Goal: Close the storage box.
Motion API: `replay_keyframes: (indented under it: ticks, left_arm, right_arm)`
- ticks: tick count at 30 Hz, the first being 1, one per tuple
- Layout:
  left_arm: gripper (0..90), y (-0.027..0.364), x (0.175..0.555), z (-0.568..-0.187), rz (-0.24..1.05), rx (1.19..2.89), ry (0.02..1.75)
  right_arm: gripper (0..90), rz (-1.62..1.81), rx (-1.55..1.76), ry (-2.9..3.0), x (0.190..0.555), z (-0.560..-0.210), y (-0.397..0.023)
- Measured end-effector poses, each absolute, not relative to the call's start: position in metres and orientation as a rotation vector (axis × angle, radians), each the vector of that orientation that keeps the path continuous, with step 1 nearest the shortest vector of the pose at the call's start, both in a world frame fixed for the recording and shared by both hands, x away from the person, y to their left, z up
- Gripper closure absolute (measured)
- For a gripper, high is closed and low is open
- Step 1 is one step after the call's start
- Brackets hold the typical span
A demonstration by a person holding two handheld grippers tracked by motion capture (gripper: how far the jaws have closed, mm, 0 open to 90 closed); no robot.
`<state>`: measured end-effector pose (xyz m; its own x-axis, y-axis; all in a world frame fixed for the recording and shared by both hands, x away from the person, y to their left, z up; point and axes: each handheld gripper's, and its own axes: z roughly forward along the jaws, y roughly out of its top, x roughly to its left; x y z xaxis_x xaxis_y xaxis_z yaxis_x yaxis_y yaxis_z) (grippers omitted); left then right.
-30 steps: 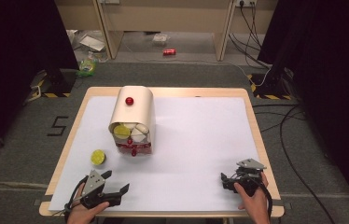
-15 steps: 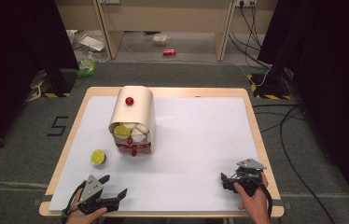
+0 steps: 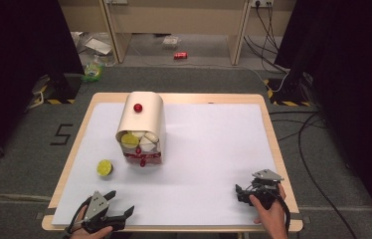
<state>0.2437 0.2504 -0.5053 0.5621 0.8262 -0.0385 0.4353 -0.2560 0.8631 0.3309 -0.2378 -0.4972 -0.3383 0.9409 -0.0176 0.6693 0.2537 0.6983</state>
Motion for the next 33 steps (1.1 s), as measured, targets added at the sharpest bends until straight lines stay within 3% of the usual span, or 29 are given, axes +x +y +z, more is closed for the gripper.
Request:
replay_keyframes:
  ticks: [33]
  left_arm:
    - [15.0, 0.281, 0.225, -0.514, 0.629, 1.920, 1.003]
  right_arm:
    - [1.0, 0.838, 1.465, 2.095, 0.331, -0.497, -0.238]
